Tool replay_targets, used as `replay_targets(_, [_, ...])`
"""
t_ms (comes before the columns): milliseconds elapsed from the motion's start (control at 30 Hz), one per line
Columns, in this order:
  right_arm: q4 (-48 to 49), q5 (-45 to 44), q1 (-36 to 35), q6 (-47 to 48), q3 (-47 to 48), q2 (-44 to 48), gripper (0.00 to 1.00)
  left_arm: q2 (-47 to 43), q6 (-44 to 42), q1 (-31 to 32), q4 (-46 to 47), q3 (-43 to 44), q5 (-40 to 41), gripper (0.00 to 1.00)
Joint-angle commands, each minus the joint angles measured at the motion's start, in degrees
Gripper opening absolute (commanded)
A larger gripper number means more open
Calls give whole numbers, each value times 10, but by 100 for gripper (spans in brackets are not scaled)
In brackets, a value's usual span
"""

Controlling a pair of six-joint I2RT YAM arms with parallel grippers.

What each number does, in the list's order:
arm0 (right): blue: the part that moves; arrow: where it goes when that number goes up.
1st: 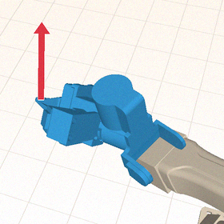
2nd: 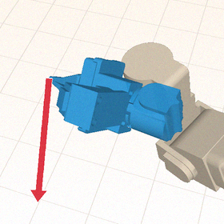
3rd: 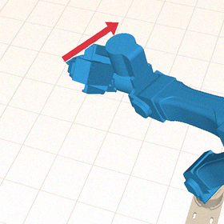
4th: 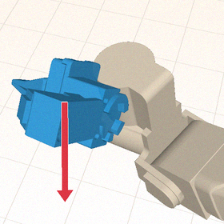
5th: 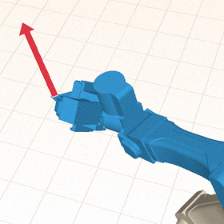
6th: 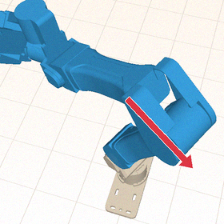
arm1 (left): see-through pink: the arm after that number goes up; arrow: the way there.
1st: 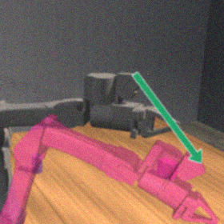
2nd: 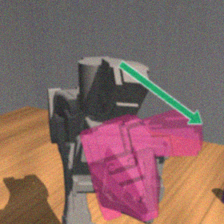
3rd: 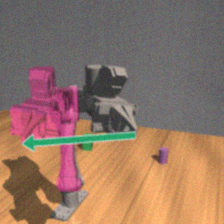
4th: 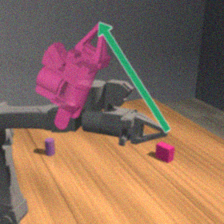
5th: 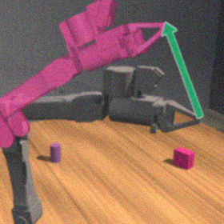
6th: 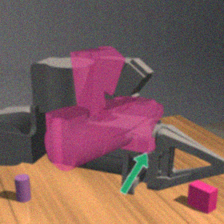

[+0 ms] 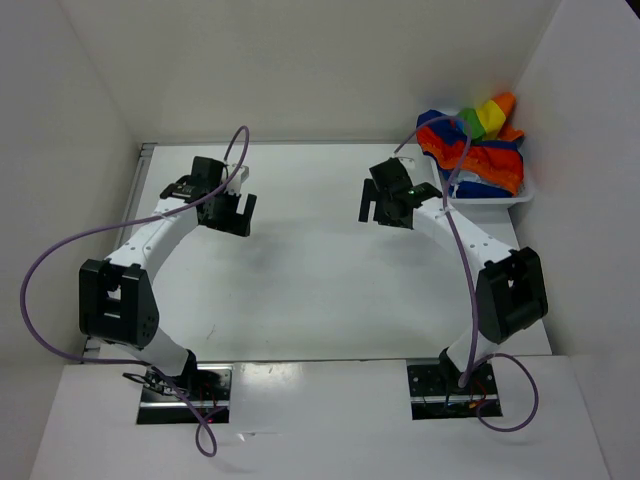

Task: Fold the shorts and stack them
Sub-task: Grab the shorts from the pile

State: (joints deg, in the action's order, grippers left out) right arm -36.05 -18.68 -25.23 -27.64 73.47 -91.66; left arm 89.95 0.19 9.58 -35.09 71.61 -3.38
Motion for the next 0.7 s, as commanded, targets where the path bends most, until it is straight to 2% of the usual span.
replay_targets(0, [14, -22, 2, -7, 0, 13, 100, 5, -2, 3, 12, 9, -18, 99])
replay_targets(200, [42, -79, 2, -13, -34, 61, 100, 5, -2, 3, 12, 9, -23, 99])
replay_targets(367, [42, -112, 2, 21, -29, 68, 100, 5, -2, 3, 12, 9, -23, 99])
replay_targets(467, [62, -81, 28, 54, -16, 89, 100, 5, -2, 3, 1, 16, -23, 99])
replay_targets(567, [92, -47, 110, 36, 6, 102, 93, 5, -2, 3, -4, 22, -23, 99])
replay_targets(667, [108, -6, 172, 36, 41, 85, 90, 5, -2, 3, -4, 22, -23, 99])
